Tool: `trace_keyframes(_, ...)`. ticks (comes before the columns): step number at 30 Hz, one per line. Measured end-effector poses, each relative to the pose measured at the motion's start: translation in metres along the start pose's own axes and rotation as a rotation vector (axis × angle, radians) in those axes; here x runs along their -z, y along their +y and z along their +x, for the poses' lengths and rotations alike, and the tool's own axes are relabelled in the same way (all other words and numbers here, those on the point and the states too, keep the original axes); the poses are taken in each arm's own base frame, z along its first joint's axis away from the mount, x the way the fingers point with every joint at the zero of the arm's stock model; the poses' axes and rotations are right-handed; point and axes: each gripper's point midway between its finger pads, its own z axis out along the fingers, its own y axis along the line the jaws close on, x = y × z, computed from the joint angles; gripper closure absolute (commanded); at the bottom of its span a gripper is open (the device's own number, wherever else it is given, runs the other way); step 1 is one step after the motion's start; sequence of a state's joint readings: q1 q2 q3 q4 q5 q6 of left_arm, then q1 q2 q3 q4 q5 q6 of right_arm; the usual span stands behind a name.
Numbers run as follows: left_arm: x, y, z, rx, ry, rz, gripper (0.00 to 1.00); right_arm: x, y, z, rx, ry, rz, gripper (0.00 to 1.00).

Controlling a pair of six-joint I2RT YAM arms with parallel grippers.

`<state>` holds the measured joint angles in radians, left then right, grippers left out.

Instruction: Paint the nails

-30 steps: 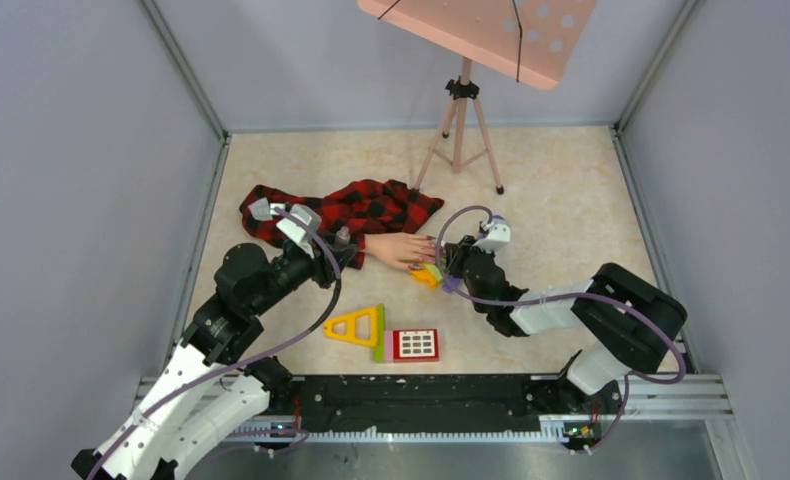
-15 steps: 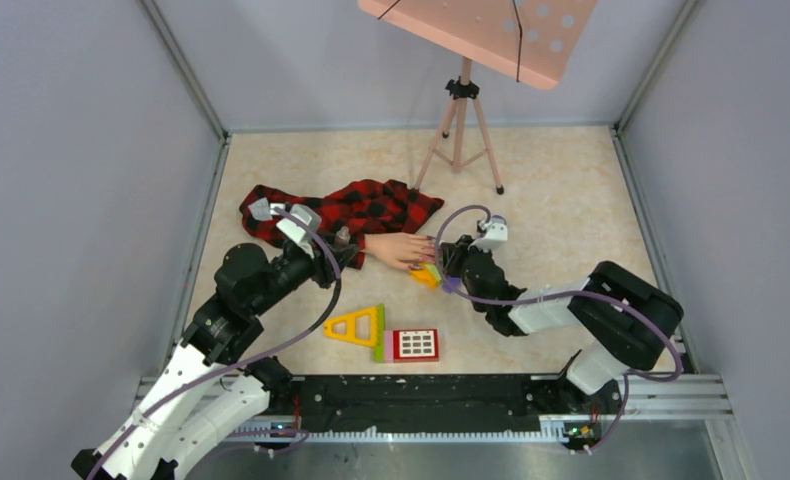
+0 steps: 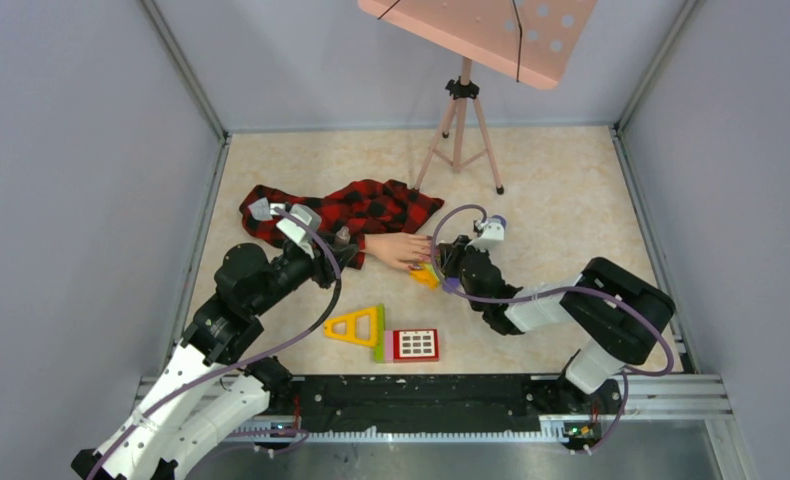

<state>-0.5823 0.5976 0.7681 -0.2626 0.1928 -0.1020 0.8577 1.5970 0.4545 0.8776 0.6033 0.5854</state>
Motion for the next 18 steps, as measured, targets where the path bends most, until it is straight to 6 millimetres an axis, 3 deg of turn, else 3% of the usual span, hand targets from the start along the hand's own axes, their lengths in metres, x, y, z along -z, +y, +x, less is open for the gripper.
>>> trace_keyframes(18, 0.0000, 0.0000, 0.0000, 0.000, 0.000, 0.000, 1.00, 0.0013, -0.0065, 0.0033, 0.009, 0.005, 0.020, 1.00)
